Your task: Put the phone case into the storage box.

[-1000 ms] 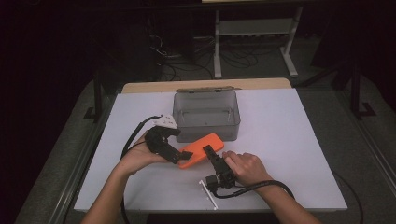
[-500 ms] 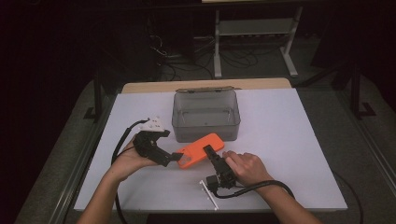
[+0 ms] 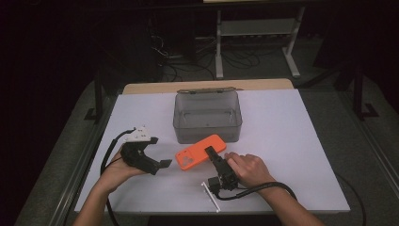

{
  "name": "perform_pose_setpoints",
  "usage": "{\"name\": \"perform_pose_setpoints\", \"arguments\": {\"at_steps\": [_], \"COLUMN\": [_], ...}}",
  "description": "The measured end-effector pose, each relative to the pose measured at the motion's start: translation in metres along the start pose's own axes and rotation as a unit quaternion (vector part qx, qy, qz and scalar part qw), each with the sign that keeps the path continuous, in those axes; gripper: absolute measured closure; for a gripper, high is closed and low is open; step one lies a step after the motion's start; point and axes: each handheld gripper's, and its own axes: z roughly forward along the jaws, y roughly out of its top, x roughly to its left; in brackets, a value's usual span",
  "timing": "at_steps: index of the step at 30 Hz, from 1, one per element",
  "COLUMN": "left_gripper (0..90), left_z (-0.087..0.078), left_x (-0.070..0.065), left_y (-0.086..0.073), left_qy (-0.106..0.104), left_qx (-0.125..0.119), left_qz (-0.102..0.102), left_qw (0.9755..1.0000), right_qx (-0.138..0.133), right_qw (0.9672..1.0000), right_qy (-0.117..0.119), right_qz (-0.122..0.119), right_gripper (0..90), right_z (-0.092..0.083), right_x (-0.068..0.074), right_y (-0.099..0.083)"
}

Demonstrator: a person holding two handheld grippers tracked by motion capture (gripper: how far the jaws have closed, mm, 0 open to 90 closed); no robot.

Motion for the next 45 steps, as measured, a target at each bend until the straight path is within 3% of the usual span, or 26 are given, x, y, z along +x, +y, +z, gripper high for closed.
{"name": "perform_pose_setpoints", "arguments": {"at_steps": [7,12,20,35,45], "left_gripper": [0.0,0.0,0.0,0.0,0.0], "left_z": [0.001,0.006,0.005,0.012,0.011], "left_x": [-0.001,-0.002,-0.006,-0.008,-0.007], "left_y": [-0.021,-0.038,-0.056,-0.059,-0.058], "left_qy": [0.013,0.014,0.019,0.028,0.034], "left_qx": [-0.012,-0.007,-0.029,-0.035,-0.042], "left_qz": [-0.004,-0.009,-0.016,-0.01,-0.011], "left_qw": [0.9998,0.9998,0.9993,0.999,0.9985], "right_qx": [0.001,0.0,0.0,0.002,0.003], "right_qw": [1.0,1.0,1.0,0.9997,0.9979], "right_qy": [0.001,-0.001,0.0,0.01,0.029], "right_qz": [0.001,0.003,0.005,0.023,0.058], "right_gripper": [83.3,83.2,83.2,83.1,83.0], "right_z": [0.0,-0.001,-0.001,0.0,0.001], "right_x": [-0.001,-0.001,-0.002,-0.004,-0.006], "right_y": [0.0,0.0,-0.001,-0.004,-0.006]}}
